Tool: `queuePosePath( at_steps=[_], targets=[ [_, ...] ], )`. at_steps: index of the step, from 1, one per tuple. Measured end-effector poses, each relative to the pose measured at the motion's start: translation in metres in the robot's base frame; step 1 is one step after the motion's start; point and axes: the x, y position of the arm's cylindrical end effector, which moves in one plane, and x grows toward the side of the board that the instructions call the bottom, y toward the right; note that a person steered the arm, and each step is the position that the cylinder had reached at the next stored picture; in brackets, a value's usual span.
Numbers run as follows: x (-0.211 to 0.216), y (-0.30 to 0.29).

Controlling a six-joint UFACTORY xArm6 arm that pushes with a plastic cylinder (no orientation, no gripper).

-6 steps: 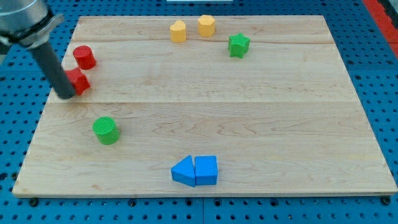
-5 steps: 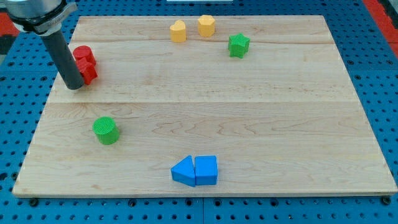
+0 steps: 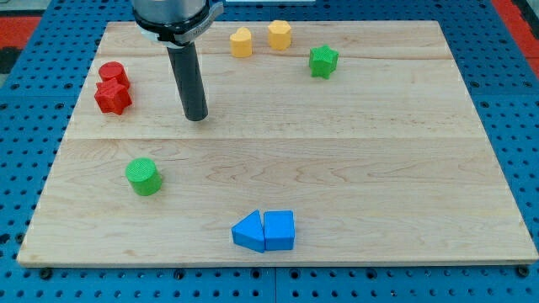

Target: Slightly move the green star to the right side of the yellow hexagon

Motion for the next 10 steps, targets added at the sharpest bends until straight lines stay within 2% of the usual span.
queuePosePath(
  at_steps=[1, 3, 4, 5, 6, 7, 8, 9, 10],
  targets=[
    [-0.001, 0.0],
    [-0.057, 0.033],
    [-0.063, 0.111],
    [-0.102, 0.191],
    [-0.146, 0.241],
    [-0.14, 0.254],
    [-0.116, 0.205],
    [-0.147, 0.166],
    [-0.182, 0.18]
  ],
)
